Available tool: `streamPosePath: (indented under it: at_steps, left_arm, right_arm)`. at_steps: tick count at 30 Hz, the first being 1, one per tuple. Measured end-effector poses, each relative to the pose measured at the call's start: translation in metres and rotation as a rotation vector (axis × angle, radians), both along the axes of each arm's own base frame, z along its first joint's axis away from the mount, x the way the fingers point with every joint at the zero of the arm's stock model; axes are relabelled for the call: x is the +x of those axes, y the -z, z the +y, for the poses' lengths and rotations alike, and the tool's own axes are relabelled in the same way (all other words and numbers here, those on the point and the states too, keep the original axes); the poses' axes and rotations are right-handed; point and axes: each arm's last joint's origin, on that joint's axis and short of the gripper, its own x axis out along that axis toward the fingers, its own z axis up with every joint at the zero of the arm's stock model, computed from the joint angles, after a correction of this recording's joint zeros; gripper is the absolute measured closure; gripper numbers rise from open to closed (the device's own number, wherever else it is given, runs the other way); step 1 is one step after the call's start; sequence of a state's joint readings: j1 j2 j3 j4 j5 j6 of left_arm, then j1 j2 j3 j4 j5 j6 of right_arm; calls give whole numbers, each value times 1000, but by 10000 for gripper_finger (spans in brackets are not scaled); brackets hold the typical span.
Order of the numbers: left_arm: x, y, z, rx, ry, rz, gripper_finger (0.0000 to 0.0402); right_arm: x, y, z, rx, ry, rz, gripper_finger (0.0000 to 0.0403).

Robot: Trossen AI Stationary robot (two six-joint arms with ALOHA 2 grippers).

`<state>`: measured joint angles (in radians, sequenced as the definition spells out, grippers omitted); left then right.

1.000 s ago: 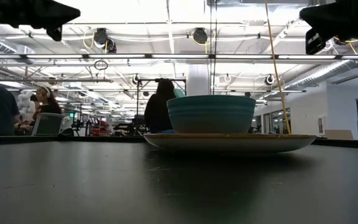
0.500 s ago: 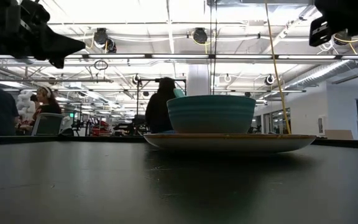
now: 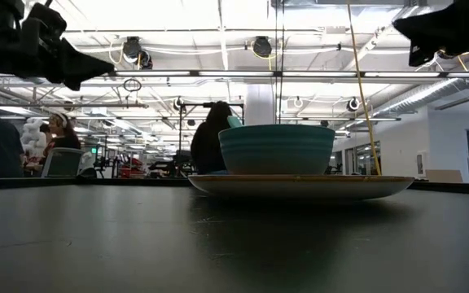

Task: Set table place
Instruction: Return to Home Position

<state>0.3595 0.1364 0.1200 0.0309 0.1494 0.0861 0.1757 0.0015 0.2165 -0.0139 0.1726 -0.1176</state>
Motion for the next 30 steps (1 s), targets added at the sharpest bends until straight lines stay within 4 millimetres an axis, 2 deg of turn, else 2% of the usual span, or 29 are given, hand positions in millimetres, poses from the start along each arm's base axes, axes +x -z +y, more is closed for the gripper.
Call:
streamPosePath:
  at_steps: [8, 15, 17, 23, 30]
  left_arm:
    - [0, 9, 0, -48, -9, 82, 387]
    - [1, 11, -5, -58, 167, 108, 387]
    - [1, 11, -6, -58, 223, 104, 387]
    - [1, 11, -6, -108, 194, 99, 398]
    - [3, 25, -6, -123, 215, 119, 397]
  right_arm:
    - [1, 2, -6, 81, 77, 19, 403]
    - [2, 7, -9, 178, 96, 67, 403]
    - [2, 9, -9, 179, 96, 86, 403]
    - [2, 9, -9, 163, 93, 84, 403]
    - [4, 14, -8, 132, 72, 82, 403]
